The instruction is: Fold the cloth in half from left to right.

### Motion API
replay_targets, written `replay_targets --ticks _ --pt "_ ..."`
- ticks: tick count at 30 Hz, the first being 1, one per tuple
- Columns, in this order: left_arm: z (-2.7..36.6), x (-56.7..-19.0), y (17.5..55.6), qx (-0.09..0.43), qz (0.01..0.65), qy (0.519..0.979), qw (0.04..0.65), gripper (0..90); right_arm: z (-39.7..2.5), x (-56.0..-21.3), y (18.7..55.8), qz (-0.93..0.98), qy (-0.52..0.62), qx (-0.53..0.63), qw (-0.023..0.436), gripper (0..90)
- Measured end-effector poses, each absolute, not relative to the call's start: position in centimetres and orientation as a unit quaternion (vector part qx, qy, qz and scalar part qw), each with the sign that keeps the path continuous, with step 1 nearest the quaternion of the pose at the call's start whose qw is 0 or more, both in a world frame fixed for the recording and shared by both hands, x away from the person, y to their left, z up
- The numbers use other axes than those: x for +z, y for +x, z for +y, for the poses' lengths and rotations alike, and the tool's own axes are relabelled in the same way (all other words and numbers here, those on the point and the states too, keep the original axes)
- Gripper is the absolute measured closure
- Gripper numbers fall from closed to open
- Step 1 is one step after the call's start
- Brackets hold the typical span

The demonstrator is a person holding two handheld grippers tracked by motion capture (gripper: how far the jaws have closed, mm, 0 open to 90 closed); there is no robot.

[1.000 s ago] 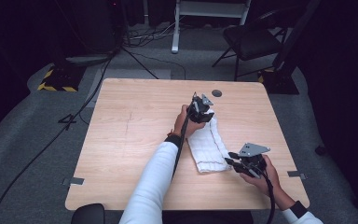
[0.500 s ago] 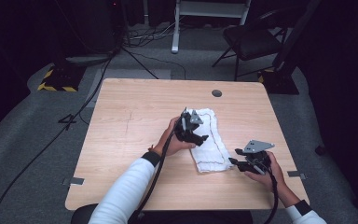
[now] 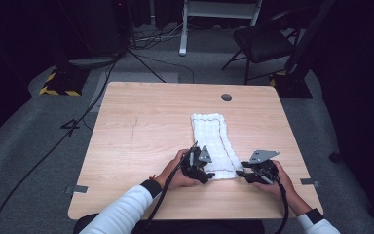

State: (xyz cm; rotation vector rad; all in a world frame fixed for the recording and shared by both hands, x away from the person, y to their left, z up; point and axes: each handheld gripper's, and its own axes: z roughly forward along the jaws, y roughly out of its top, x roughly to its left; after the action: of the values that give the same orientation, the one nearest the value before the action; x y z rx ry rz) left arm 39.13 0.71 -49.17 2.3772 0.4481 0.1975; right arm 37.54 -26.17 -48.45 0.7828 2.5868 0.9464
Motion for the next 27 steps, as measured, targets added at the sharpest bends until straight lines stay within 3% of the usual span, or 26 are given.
replay_targets --ticks 12,19,21,27 --pt "3.1 -49.5 37.7 0.063 0.18 0.914 0.359 32.0 -24.9 -48.5 36.0 0.901 0.255 0.332 0.11 59.4" --pt "4.6 -49.4 36.3 0.061 0.18 0.914 0.358 31.0 -24.0 -48.5 35.1 0.906 0.243 0.331 0.101 49.0" --pt "5.4 -49.3 36.0 0.07 0.187 0.914 0.354 28.4 -23.7 -48.0 34.6 0.91 0.229 0.328 0.111 41.7" --pt "7.5 -48.1 35.8 0.088 0.193 0.905 0.368 23.1 -24.7 -46.1 35.9 0.887 0.248 0.364 0.14 40.8"
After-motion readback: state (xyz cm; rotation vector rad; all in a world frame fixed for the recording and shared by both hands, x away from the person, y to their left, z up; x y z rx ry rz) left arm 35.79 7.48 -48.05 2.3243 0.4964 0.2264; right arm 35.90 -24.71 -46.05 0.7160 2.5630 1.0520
